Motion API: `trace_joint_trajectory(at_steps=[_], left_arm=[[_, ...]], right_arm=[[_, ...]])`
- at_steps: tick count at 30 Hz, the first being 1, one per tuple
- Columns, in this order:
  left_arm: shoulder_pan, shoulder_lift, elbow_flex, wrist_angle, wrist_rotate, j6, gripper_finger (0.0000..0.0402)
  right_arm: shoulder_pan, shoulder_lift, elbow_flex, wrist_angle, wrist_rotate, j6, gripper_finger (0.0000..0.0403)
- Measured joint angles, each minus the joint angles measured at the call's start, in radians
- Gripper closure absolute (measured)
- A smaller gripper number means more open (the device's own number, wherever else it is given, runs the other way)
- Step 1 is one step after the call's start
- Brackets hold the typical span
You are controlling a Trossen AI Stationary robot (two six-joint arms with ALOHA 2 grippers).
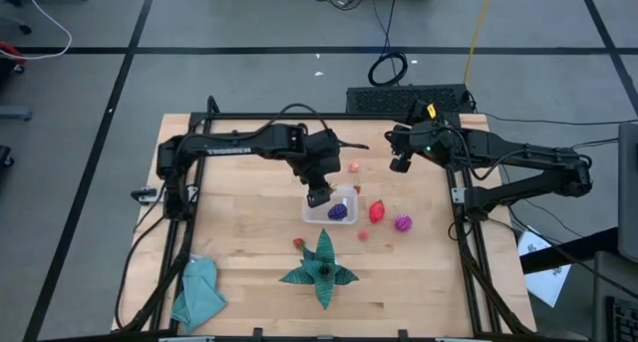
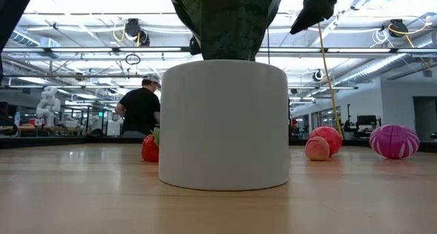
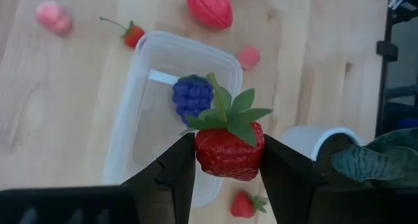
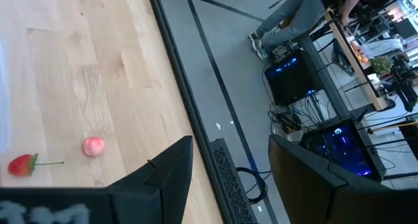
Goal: Pick and placing Produce into tupperware
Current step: Put the red strawberry into the transparent bin
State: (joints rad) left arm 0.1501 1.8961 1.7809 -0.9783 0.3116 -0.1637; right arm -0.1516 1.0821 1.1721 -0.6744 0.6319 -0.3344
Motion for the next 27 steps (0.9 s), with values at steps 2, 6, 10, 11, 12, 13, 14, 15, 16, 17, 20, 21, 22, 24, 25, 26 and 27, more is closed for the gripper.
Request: trace_joint_trajectory(at_steps=[2, 6, 10, 11, 12, 13, 14, 15, 16, 17, 20, 21, 22, 24, 25, 26, 27], left_arm=[[0.000, 0.002, 0.009, 0.001, 0.002, -0.001, 0.0250], [-0.002, 0.000, 0.012, -0.007, 0.002, -0.004, 0.0250], [-0.003, 0.001, 0.012, -0.089, 0.000, 0.004, 0.0250], [-0.003, 0.001, 0.012, -0.108, -0.011, 0.011, 0.0250], [-0.004, 0.001, 0.012, -0.123, -0.031, 0.019, 0.0250], [-0.005, 0.001, 0.012, -0.134, -0.047, 0.028, 0.0250], [-0.005, 0.001, 0.012, -0.145, -0.057, 0.037, 0.0250], [-0.005, 0.001, 0.012, -0.152, -0.060, 0.047, 0.0250], [-0.005, 0.001, 0.012, -0.158, -0.062, 0.056, 0.0250], [-0.005, 0.001, 0.012, -0.168, -0.063, 0.067, 0.0250], [-0.005, 0.001, 0.006, -0.192, -0.070, 0.104, 0.0250], [-0.005, 0.000, 0.000, -0.191, -0.077, 0.113, 0.0250], [-0.005, 0.000, -0.005, -0.193, -0.089, 0.118, 0.0250], [-0.002, 0.001, -0.007, -0.205, -0.112, 0.120, 0.0250], [0.000, 0.001, -0.007, -0.208, -0.117, 0.128, 0.0250], [0.000, 0.000, -0.007, -0.209, -0.119, 0.135, 0.0250], [0.002, 0.000, -0.007, -0.209, -0.120, 0.147, 0.0250]], right_arm=[[0.000, 0.000, 0.000, 0.000, 0.000, 0.000, 0.0211], [0.000, 0.000, 0.000, -0.013, 0.000, 0.004, 0.0211], [0.000, 0.000, 0.000, -0.032, 0.000, 0.006, 0.0211], [0.000, 0.000, 0.000, -0.039, 0.000, 0.007, 0.0211], [0.000, 0.000, 0.000, -0.045, 0.000, 0.007, 0.0211], [0.000, 0.000, 0.000, -0.049, 0.000, 0.007, 0.0211], [0.000, 0.000, 0.000, -0.051, 0.000, 0.007, 0.0211], [0.000, 0.000, 0.000, -0.054, 0.000, 0.007, 0.0211], [0.000, 0.000, 0.000, -0.056, 0.000, 0.008, 0.0211], [0.000, 0.000, 0.000, -0.057, 0.000, 0.008, 0.0211], [0.000, 0.000, 0.000, -0.064, 0.000, 0.033, 0.0211], [0.000, 0.000, 0.000, -0.069, 0.000, 0.039, 0.0211], [0.000, 0.000, 0.000, -0.074, 0.000, 0.043, 0.0211], [0.000, 0.000, 0.000, -0.082, 0.000, 0.045, 0.0211], [0.000, 0.000, 0.000, -0.083, 0.000, 0.045, 0.0211], [0.000, 0.000, 0.000, -0.083, 0.000, 0.046, 0.0211], [0.000, 0.000, 0.000, -0.084, 0.000, 0.046, 0.0211]])
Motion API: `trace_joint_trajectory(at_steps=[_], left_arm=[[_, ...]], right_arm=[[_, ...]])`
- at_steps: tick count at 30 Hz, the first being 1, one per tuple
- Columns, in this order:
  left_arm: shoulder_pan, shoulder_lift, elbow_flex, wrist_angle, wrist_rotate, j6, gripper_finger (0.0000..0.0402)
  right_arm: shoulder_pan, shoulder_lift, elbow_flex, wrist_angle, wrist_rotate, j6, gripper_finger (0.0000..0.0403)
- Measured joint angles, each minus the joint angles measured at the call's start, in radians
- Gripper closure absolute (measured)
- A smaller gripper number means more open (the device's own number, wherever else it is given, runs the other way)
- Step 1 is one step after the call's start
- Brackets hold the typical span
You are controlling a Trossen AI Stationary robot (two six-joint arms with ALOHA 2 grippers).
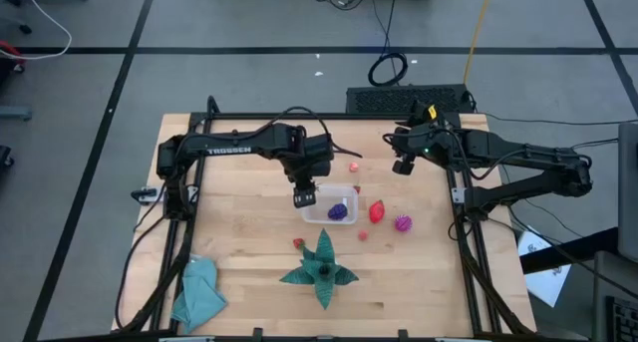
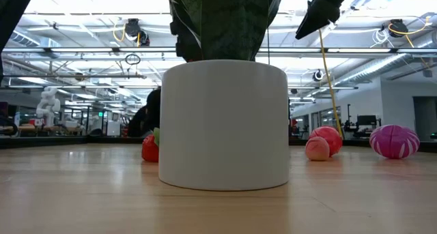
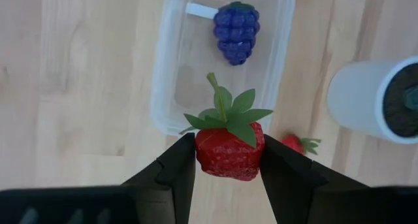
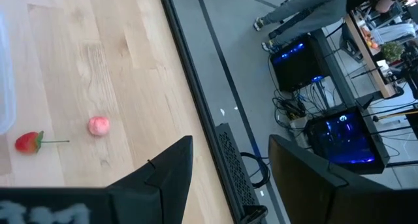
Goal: Pick and placing Produce into tupperware
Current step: Put the red strawberry into the transparent bin
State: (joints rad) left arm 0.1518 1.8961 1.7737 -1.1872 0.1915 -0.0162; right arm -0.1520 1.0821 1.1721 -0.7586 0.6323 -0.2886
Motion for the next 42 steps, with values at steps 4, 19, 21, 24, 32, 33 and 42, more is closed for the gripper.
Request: trace_joint_trajectory(at_steps=[4, 19, 21, 24, 32, 33, 42], left_arm=[[-0.001, 0.000, -0.005, 0.003, -0.019, 0.052, 0.0250], [0.017, -0.063, -0.136, 0.039, -0.051, 0.135, 0.0250], [0.018, -0.103, -0.179, 0.073, -0.062, 0.145, 0.0250], [0.025, -0.176, -0.264, 0.151, -0.066, 0.145, 0.0250], [0.032, -0.305, -0.494, 0.371, -0.066, 0.185, 0.0250], [0.032, -0.311, -0.516, 0.386, -0.068, 0.196, 0.0250], [0.032, -0.323, -0.629, 0.509, -0.070, 0.267, 0.0250]], right_arm=[[0.000, 0.000, 0.000, -0.003, 0.000, 0.000, 0.0211], [0.000, 0.000, 0.000, -0.005, 0.000, 0.033, 0.0211], [0.000, 0.000, 0.000, -0.011, 0.000, 0.048, 0.0211], [0.000, 0.000, 0.000, -0.024, 0.000, 0.069, 0.0211], [0.000, 0.000, 0.000, -0.007, 0.000, 0.072, 0.0211], [0.000, 0.000, 0.000, 0.000, 0.000, 0.075, 0.0211], [0.000, 0.000, 0.000, 0.033, -0.002, 0.101, 0.0211]])
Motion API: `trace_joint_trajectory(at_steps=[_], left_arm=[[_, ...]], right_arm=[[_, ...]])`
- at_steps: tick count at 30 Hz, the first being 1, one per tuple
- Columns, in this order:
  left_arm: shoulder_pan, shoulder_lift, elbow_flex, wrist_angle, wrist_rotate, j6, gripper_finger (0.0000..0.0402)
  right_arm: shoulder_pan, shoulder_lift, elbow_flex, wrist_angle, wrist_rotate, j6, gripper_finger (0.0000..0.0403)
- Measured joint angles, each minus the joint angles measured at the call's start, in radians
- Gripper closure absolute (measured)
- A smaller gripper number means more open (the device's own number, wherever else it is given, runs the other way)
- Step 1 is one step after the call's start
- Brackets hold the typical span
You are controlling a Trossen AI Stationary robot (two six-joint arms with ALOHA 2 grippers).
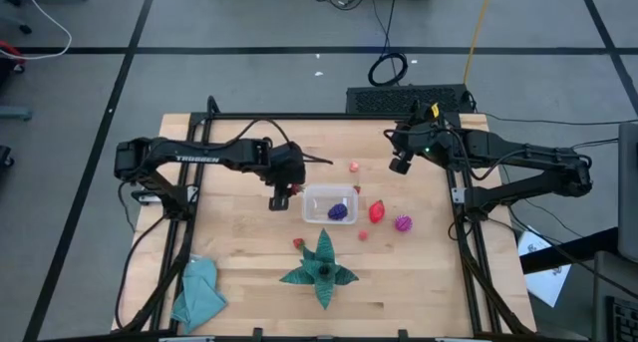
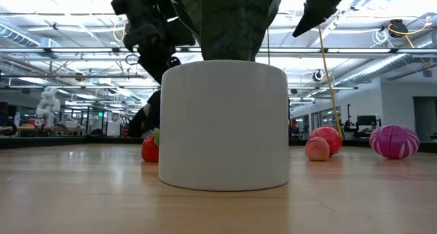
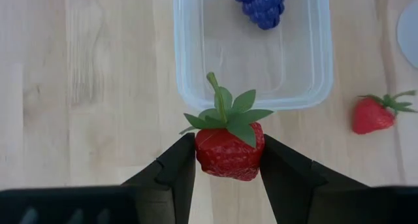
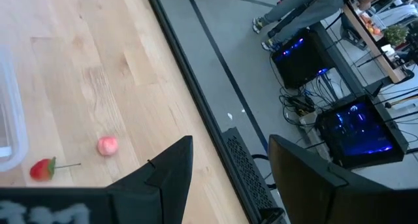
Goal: Pick and placing Produce into tupperware
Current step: Put the red strawberry into the transparent bin
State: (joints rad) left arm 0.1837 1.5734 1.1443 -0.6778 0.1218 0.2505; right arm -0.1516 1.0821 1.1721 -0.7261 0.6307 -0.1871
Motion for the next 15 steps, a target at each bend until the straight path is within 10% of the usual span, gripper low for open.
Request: trace_joint_trajectory(at_steps=[15], left_arm=[[0.019, 0.010, -0.011, 0.114, 0.095, 0.100, 0.0250]], right_arm=[[0.000, 0.000, 0.000, 0.005, -0.002, 0.019, 0.0211]])
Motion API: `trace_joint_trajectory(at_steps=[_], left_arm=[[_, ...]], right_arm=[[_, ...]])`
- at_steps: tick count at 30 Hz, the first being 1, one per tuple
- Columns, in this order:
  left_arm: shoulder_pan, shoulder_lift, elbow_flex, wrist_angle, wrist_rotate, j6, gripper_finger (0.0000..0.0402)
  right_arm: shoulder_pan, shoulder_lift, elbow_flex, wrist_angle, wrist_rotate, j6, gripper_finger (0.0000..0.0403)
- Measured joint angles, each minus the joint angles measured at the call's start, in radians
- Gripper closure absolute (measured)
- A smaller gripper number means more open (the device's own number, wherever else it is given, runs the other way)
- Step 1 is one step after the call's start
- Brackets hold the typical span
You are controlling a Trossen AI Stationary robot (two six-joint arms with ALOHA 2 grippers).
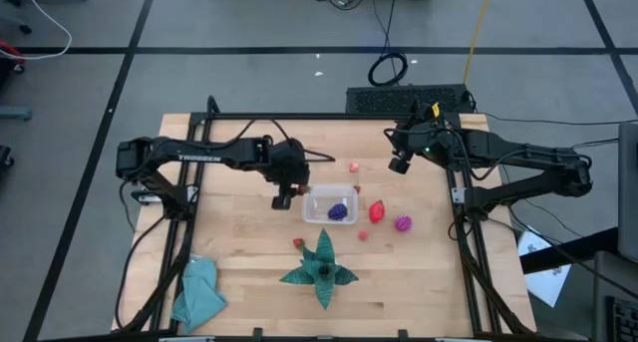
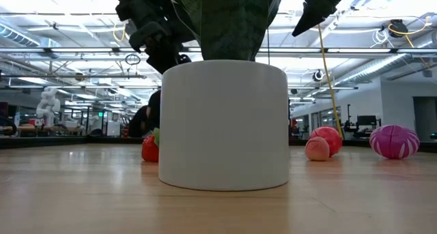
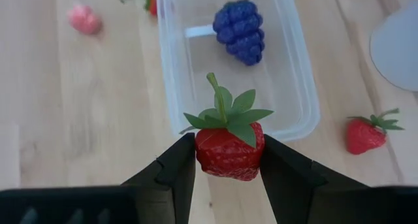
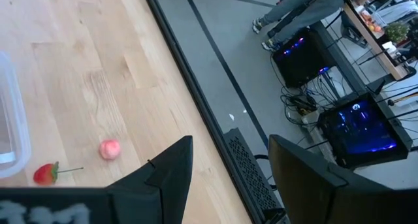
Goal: Pick and placing Produce into tupperware
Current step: Put the red strawberry into the transparent bin
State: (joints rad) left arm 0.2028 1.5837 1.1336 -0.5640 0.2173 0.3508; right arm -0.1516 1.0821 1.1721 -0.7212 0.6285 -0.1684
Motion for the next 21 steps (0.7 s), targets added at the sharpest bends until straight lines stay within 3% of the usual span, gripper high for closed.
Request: trace_joint_trajectory(at_steps=[6, 21], left_arm=[[0.003, 0.000, -0.054, 0.110, 0.062, 0.014, 0.0250], [0.006, 0.000, -0.128, 0.234, 0.098, 0.009, 0.0250]], right_arm=[[0.000, 0.000, 0.000, -0.002, 0.000, 0.000, 0.0211], [0.000, 0.000, 0.000, -0.001, 0.000, 0.000, 0.0211]])
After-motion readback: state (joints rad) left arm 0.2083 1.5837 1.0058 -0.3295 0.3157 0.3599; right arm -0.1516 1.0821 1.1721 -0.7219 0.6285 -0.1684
